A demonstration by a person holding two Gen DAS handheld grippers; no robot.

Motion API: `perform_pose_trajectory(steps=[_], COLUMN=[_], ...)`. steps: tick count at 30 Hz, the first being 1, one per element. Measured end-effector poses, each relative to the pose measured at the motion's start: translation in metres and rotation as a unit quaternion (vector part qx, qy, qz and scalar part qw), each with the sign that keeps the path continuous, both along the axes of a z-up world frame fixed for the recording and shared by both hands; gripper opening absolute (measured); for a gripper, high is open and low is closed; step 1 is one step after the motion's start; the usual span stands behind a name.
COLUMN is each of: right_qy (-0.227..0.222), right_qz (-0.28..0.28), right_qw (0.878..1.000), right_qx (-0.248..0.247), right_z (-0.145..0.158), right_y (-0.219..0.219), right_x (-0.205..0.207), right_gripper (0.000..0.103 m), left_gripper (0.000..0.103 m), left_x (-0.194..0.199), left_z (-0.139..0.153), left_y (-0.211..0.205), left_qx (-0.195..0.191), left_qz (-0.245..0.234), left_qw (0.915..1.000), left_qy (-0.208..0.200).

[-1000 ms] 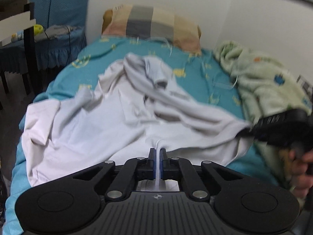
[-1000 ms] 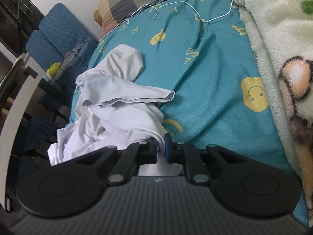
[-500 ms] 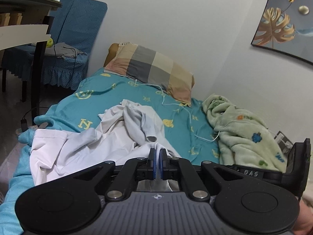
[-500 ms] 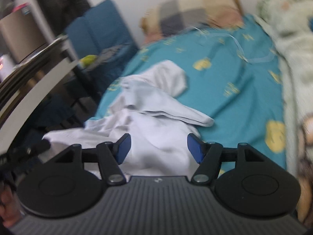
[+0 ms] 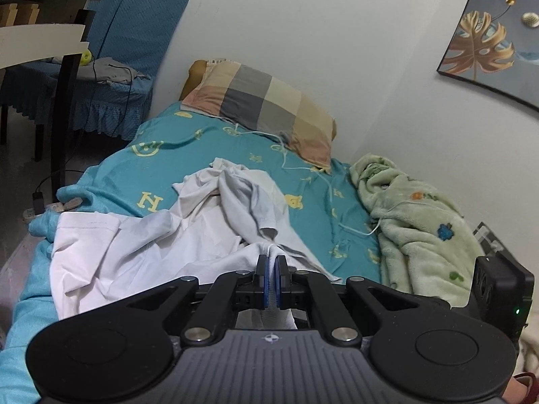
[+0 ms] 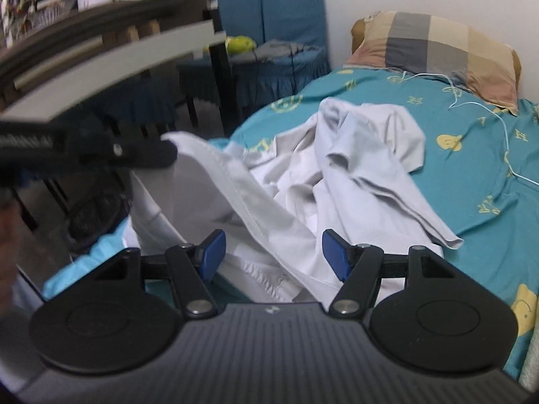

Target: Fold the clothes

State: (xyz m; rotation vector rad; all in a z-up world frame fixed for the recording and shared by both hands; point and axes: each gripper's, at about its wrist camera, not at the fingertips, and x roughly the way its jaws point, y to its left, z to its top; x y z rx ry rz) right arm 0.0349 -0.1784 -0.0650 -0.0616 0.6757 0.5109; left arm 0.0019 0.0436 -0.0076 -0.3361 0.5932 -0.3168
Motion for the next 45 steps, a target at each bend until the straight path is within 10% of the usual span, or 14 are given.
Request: perform_pose_trajectory(steps=[9, 19, 30, 37, 45], right_qy=[0.005, -0.014, -0.067, -0.089, -0.122], right_qz=[-0.117, -0.335, -0.313, -0.304, -0.300], right_qw=[0.987, 0.941, 0.947, 0.948, 0.945], right_qx=[-0.115, -0.037, -0.023, 0.003, 0.048], right_z=[-0.027, -0.003, 0.013, 0.025, 0.042], right_y=[-0.003, -0.086, -0.075, -0.075, -0.079], right_x=[0.015, 0.001, -0.007, -0.015, -0.026], right_gripper=[0.063, 0.051, 0.016, 0.009, 0.008], left_gripper=[0.004, 0.004, 0.011, 0.042, 0.051], left_x=[0.004, 0.002, 0.007, 0.019, 0.032], left_z=[-0.003, -0.010, -0.043, -0.064, -0.084], left_y=[0.006, 0.000, -0.028, -0.046, -0.057], left_qx=[0.000, 0.017, 0.103, 0.149, 0.196], left_qz=[0.018, 0.011, -0.019, -0.028, -0.013], left_qw=[0.9998, 0.9996, 0.9925, 0.9853, 0.9763], left_qy=[0.010, 0.020, 0.062, 0.078, 0.091])
